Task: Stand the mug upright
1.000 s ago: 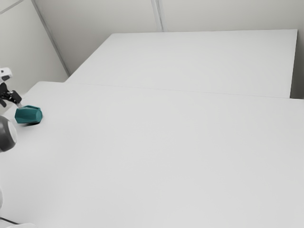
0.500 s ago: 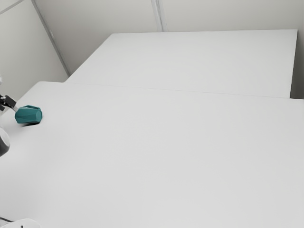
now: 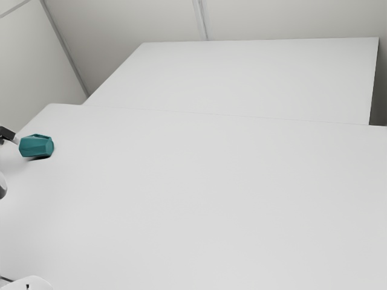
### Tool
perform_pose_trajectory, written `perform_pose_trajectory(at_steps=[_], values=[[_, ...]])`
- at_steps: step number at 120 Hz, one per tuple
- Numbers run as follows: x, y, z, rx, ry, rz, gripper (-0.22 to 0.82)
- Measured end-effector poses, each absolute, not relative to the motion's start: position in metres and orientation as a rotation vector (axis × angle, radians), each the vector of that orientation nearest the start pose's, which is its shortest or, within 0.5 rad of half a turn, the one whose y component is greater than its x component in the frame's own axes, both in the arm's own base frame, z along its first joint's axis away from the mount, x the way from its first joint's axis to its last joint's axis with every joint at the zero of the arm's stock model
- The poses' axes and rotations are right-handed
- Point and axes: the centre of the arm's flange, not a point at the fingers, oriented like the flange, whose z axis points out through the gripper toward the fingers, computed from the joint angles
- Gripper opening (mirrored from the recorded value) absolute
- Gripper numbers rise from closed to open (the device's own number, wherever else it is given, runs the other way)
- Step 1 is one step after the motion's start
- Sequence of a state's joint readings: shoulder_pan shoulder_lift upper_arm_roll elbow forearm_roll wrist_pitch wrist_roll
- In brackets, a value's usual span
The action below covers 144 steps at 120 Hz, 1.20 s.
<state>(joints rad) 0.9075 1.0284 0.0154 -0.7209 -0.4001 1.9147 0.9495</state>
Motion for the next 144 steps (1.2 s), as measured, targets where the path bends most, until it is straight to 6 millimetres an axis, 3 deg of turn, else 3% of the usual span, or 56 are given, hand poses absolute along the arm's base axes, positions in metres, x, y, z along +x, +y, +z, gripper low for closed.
perform_pose_trajectory(at_steps=[40,84,114,144], values=[[0.502,0.640,0.327,-3.214,-0.098,-0.838,0.60],[0.499,0.639,0.325,-3.241,-0.024,-0.999,0.60],[0.488,0.646,0.306,-3.263,-0.013,-1.100,0.60],[0.480,0.649,0.300,-3.268,0.029,-1.190,0.60]])
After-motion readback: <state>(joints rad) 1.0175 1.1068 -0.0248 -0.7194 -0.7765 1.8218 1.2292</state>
